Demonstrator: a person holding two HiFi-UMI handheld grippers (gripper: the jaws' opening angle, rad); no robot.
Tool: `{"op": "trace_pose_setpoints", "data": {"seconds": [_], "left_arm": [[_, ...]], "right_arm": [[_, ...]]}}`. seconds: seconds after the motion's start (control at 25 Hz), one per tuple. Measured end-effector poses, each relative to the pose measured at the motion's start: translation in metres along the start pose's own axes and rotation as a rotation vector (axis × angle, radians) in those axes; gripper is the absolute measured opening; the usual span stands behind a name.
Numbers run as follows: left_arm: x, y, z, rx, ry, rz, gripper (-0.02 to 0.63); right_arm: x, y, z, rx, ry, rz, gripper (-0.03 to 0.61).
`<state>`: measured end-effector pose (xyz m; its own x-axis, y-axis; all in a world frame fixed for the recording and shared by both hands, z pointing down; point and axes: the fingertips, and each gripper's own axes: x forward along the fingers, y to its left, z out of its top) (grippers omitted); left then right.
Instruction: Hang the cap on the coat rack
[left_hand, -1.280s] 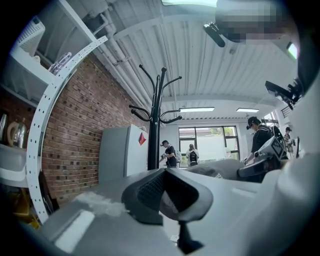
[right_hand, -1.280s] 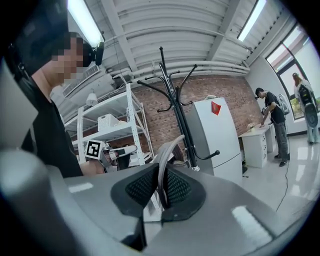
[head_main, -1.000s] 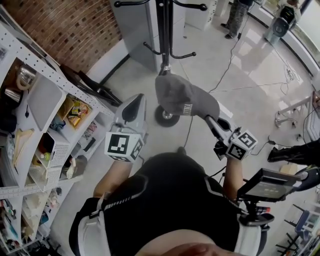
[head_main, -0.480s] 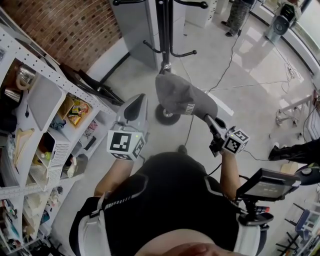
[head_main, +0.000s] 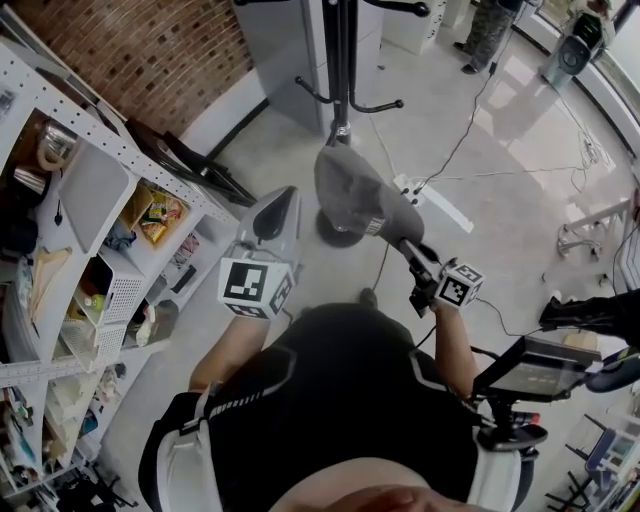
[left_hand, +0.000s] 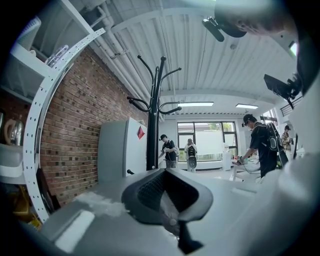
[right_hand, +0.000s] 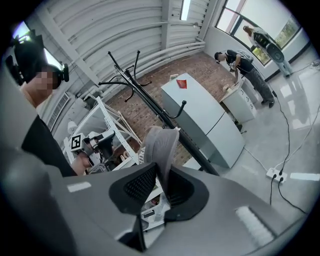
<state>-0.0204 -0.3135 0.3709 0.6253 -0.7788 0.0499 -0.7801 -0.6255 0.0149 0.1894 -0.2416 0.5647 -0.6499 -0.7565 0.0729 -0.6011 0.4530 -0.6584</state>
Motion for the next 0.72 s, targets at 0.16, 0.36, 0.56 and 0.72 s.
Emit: {"op": "trace_pose_setpoints", "data": {"seconds": [0.16, 0.36, 0.56, 0.72], "left_arm": [[-0.002, 0.002, -0.002, 0.002, 0.009, 0.016, 0.003], [-0.002, 0.005, -0.007, 0.004, 0.017, 0.036, 0.003], [-0.009, 0.014, -0.003, 0.011, 0.015, 0.067, 0.003], [-0.013, 0.020, -0.005, 0.013, 0.020, 0.094, 0.003]], "right_arm": [[0.011, -0.013, -0.018, 0.016, 0.045, 0.010, 0.074], [0.034, -0.035, -0.043, 0.033, 0.112, 0.011, 0.088], [0.056, -0.042, -0.059, 0.039, 0.179, 0.011, 0.092], [0.073, -0.050, -0.068, 0.052, 0.213, 0.020, 0.097]]}}
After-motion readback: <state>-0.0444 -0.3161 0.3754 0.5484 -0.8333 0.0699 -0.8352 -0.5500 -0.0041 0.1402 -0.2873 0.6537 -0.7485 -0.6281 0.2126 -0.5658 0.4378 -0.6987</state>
